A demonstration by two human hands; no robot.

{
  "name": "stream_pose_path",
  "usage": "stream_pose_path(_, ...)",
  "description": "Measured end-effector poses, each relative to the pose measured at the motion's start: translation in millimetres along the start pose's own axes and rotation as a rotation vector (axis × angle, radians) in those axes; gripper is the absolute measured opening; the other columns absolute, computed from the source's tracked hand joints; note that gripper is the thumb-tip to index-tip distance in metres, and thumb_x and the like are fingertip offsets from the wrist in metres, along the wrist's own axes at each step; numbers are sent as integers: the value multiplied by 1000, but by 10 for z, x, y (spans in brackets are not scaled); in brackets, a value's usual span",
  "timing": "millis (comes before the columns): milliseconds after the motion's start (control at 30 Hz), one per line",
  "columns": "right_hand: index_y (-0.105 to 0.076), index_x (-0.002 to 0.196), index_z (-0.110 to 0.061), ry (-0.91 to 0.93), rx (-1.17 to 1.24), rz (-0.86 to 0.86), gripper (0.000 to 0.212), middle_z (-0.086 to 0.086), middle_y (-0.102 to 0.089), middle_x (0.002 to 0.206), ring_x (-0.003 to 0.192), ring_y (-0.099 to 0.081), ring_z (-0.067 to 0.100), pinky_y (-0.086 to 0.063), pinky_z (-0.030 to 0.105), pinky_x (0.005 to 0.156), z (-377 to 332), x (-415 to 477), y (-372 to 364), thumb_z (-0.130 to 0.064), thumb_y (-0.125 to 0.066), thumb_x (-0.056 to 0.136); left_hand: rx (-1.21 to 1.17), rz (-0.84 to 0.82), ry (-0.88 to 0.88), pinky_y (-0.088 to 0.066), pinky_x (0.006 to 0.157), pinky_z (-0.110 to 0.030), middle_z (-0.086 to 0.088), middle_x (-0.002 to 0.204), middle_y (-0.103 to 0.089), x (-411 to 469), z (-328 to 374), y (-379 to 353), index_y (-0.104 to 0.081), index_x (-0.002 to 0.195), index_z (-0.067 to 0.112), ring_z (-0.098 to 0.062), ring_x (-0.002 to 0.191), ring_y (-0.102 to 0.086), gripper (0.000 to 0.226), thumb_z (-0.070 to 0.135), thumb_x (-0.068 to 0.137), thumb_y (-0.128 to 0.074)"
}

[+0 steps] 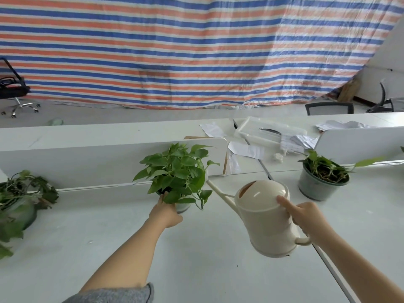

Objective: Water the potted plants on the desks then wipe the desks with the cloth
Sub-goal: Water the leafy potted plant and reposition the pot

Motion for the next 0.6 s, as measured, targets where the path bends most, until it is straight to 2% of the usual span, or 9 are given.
stream_pose_path(67, -34, 41, -9, -33, 50, 34, 59, -1, -31, 33, 40, -29, 18, -36, 28, 46, 139, 21, 87, -44, -65, 78, 4, -1, -8, -36, 108, -37, -8, 157, 6, -3, 14, -6, -3, 149, 21, -26, 141, -26, 85, 28, 80, -53)
stream_pose_path(133, -32, 41, -10, -42, 60, 58, 60, -4, -28, 30, 40, -27, 18, -35, 31, 50, 260, 34, 140, -43, -66, 78, -2, -3, -6, -37, 108, -37, -7, 157, 6, -7, 11, -15, -3, 149, 21, -26, 140, -28, 86, 26, 79, -53)
stream_pose_path(233, -32, 44, -9, -74, 84, 81, 59, -1, -28, 36, 45, -28, 19, -39, 36, 60, 469, 29, 152, -47, -66, 76, -16, -5, -2, -37, 108, -38, -7, 157, 6, -2, 5, -18, -2, 149, 20, -28, 137, -31, 87, 25, 79, -54)
stream_pose_path(433, -31, 45, -12, -156, 209, 164, 59, 3, -30, 45, 47, -28, 19, -45, 43, 65, 815, -15, 78, -48, -63, 78, 44, 4, -23, -33, 111, -39, -8, 157, 6, 6, 42, -15, 1, 149, 17, -27, 144, -14, 86, 23, 81, -53)
stream_pose_path(600, -29, 48, -12, -128, 262, 209, 56, 6, -29, 51, 51, -26, 20, -28, 32, 57, 879, 12, -37, -43, -61, 81, 32, 12, -20, -35, 110, -39, -9, 157, 4, 27, 29, -19, 1, 149, 19, -27, 144, -17, 90, 23, 79, -55)
Point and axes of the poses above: each hand's wrist, its own x-axis towards the middle knuckle, its own y-axis out of the back of the hand, z = x × y, the point moved 8 cm from there along x, towards the middle knuckle
